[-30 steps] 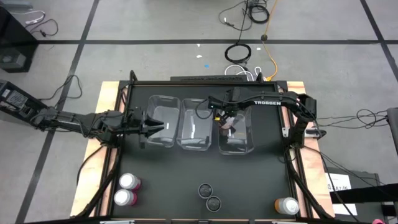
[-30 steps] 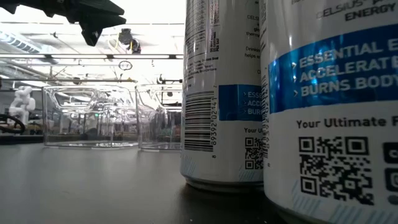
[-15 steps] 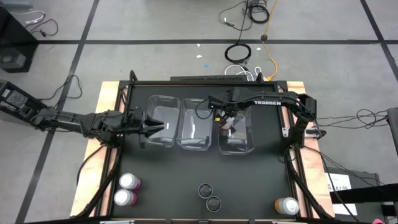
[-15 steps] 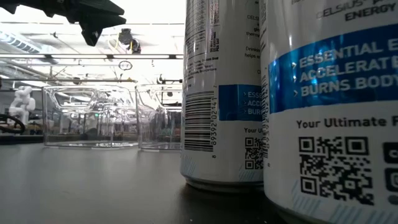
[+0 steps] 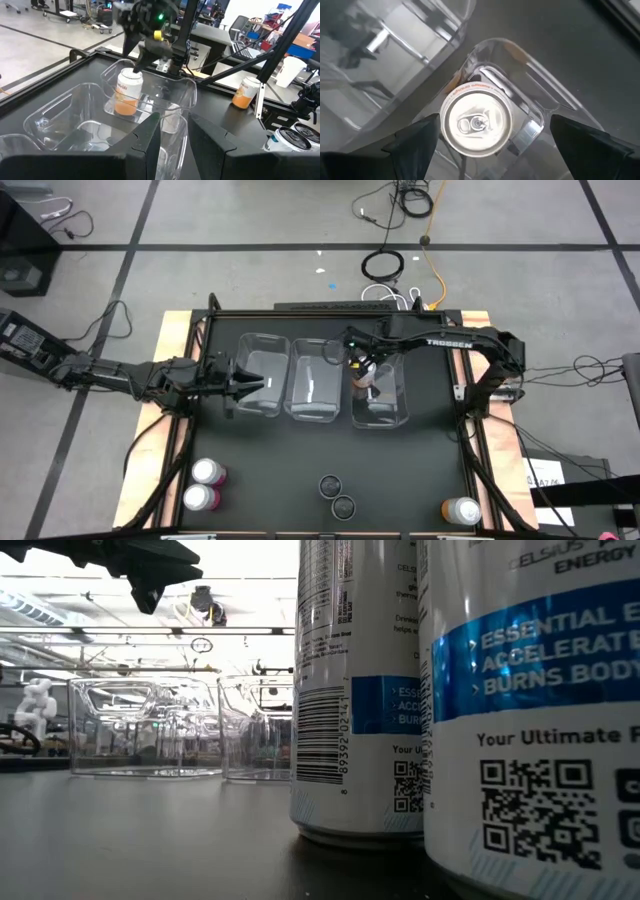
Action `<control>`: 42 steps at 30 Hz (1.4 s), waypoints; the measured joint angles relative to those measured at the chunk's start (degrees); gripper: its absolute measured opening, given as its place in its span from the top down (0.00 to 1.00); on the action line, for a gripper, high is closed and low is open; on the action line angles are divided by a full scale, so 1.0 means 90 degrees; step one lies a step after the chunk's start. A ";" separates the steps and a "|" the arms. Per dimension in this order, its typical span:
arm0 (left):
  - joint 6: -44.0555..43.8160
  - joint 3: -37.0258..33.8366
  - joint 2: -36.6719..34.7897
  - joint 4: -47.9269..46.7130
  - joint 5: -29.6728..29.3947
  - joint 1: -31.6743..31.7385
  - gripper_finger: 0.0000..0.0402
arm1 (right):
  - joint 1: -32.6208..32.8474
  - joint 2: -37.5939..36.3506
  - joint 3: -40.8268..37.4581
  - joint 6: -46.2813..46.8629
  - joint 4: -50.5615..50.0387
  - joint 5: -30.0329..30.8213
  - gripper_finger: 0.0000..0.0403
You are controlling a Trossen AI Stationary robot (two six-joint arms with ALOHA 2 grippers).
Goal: Sort soda cans
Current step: Put the yellow-white soda can into the right transparent bin
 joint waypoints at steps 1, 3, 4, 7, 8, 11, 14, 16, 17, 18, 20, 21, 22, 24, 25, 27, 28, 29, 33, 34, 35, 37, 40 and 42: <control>-0.0001 0.0000 -0.0002 0.0002 0.0000 -0.0002 0.73 | 0.0002 -0.0083 0.0000 0.0012 0.0002 0.0002 0.08; 0.0001 0.0000 0.0001 0.0002 0.0000 -0.0002 0.73 | 0.0007 -0.0275 0.0000 0.0075 0.0000 0.0004 0.08; -0.0001 0.0000 -0.0002 0.0000 0.0000 -0.0002 0.73 | 0.0021 -0.0377 0.0000 0.0135 0.0000 0.0007 0.08; -0.0001 0.0000 -0.0001 0.0001 0.0000 0.0000 0.73 | 0.0121 -0.0710 0.0000 0.0316 -0.0008 0.0034 0.08; -0.0001 0.0000 0.0000 0.0001 0.0000 -0.0002 0.73 | 0.0189 -0.0816 0.0000 0.0344 -0.0006 0.0085 0.08; -0.0001 0.0000 -0.0001 0.0002 0.0000 -0.0002 0.73 | 0.0498 -0.1133 0.0000 0.0532 -0.0016 0.0496 0.08; -0.0001 0.0000 -0.0002 0.0002 0.0000 0.0000 0.73 | 0.0890 -0.1428 0.0000 0.0944 -0.0113 0.1052 0.08; -0.0001 0.0000 -0.0001 0.0002 0.0000 -0.0002 0.73 | 0.1196 -0.1596 0.0000 0.1270 -0.0269 0.1407 0.08; -0.0001 0.0000 0.0001 0.0002 0.0000 -0.0001 0.73 | 0.1348 -0.1666 0.0000 0.1455 -0.0389 0.1583 0.08; -0.0001 0.0000 -0.0001 0.0002 0.0000 -0.0002 0.73 | 0.1520 -0.1716 0.0001 0.1646 -0.0511 0.1759 0.08; -0.0001 0.0000 0.0001 0.0002 0.0000 -0.0002 0.73 | 0.1863 -0.1809 0.0000 0.2001 -0.0797 0.2056 0.08; -0.0001 0.0000 0.0000 0.0002 0.0000 -0.0002 0.73 | 0.2043 -0.1830 0.0000 0.2189 -0.0959 0.2194 0.08; -0.0001 0.0000 0.0001 0.0002 0.0000 0.0000 0.73 | 0.2226 -0.1858 0.0002 0.2418 -0.1108 0.2361 0.08; -0.0001 0.0000 -0.0001 0.0001 0.0000 -0.0002 0.73 | 0.2618 -0.1883 -0.0030 0.2913 -0.1292 0.2726 0.08; -0.0001 0.0000 -0.0001 0.0002 0.0000 -0.0001 0.73 | 0.2792 -0.1883 -0.0061 0.3115 -0.1338 0.2848 0.08; -0.0001 0.0000 -0.0001 0.0000 0.0000 0.0000 0.73 | 0.3117 -0.1880 -0.0136 0.3422 -0.1365 0.2899 0.08; -0.0001 0.0000 -0.0002 0.0000 0.0000 -0.0002 0.73 | 0.3256 -0.1876 -0.0181 0.3545 -0.1341 0.2845 0.08; -0.0001 0.0000 -0.0002 0.0002 0.0000 0.0000 0.73 | 0.3404 -0.1876 -0.0214 0.3675 -0.1331 0.2787 0.08; -0.0001 0.0000 -0.0001 0.0002 0.0000 -0.0002 0.73 | 0.4004 -0.1876 -0.0279 0.4028 -0.1204 0.2605 0.08; -0.0001 0.0000 0.0001 -0.0001 0.0000 0.0000 0.73 | 0.4167 -0.1876 -0.0279 0.4034 -0.1137 0.2547 0.08; -0.0001 0.0002 -0.0001 0.0002 0.0000 -0.0002 0.73 | 0.4327 -0.1876 -0.0279 0.4036 -0.1089 0.2475 0.08; -0.0001 0.0000 -0.0001 0.0001 0.0000 -0.0002 0.73 | 0.4654 -0.1876 -0.0279 0.4098 -0.1023 0.2302 0.08; -0.0003 0.0000 0.0000 0.0000 0.0000 -0.0002 0.73 | 0.5112 -0.1876 -0.0279 0.4377 -0.0994 0.1830 0.08; -0.0003 0.0000 -0.0002 -0.0001 0.0000 -0.0002 0.73 | 0.5374 -0.1876 -0.0279 0.4638 -0.0998 0.1380 0.08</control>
